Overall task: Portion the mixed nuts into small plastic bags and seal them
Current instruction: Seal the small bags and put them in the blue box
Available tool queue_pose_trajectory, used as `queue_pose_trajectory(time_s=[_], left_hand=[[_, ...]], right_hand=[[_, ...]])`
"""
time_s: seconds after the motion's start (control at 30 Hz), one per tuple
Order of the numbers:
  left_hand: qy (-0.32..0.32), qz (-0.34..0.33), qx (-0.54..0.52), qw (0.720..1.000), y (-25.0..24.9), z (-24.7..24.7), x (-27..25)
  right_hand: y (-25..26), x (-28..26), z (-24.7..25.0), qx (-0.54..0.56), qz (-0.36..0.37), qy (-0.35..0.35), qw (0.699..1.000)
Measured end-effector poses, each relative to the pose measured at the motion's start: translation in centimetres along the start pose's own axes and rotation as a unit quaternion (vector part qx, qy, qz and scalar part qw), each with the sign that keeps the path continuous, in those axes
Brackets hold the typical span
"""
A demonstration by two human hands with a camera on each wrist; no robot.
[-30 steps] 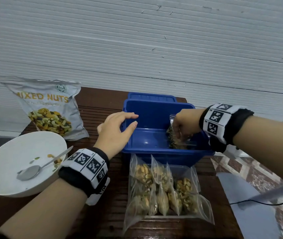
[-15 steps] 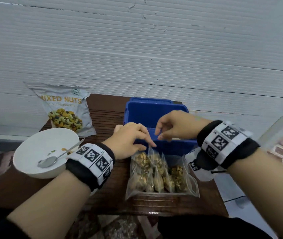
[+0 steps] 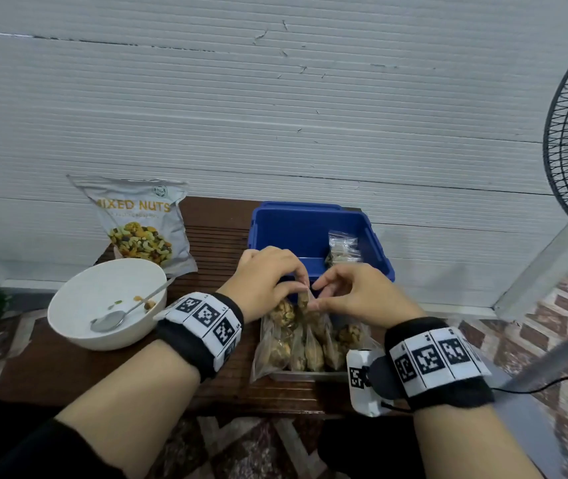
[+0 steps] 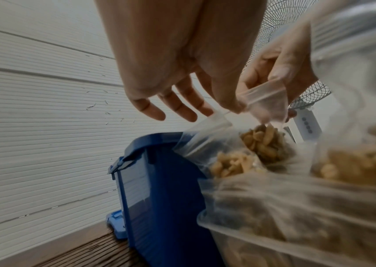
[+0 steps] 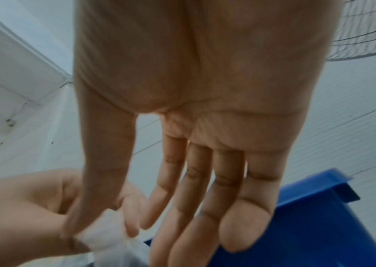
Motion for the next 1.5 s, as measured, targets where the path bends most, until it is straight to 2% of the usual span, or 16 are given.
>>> queue_pose_trajectory(time_s=[0.33,0.5,0.8,1.1,1.3,1.5], left_hand=[[-0.041,0.022,-0.089,0.995,-0.1,0.6,0.3],[-0.050,0.052,-0.132,0.989,0.2,0.5,0.2],[-0.065,0.073,-0.109,0.989,0.2,0.8,0.2],[-0.074,0.052,-0.142,0.986,-0.2,0.3,0.5],[-0.080,0.030,-0.119,0.989,-0.4,0.2,0.6],[-0.083,0.031,-0.144,0.986,-0.7,0.1,0.7]], right_hand=[[-1.1,0.7,1.5,0.056,0.049,-0.119,0.990],[-1.9,1.2,1.8,0.080,0.052,-0.125,0.988],[-1.7,1.0,1.7,0.094,0.070,-0.101,0.988],[-1.6,1.1,1.8,0.099,0.083,-0.131,0.983],[-1.0,0.8,1.7,0.092,0.097,-0.130,0.982],[-0.3,0.5,1.5,0.033,0.101,-0.148,0.983]])
Point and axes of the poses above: each hand's wrist, its own x-axis towards the middle knuckle, its own z-axis out of the back of the hand, y = z × x, the point moved 6 cm from there along x, towards the middle knuckle, and after that the axes turned 15 degrees about -z, right-handed, at the moved point
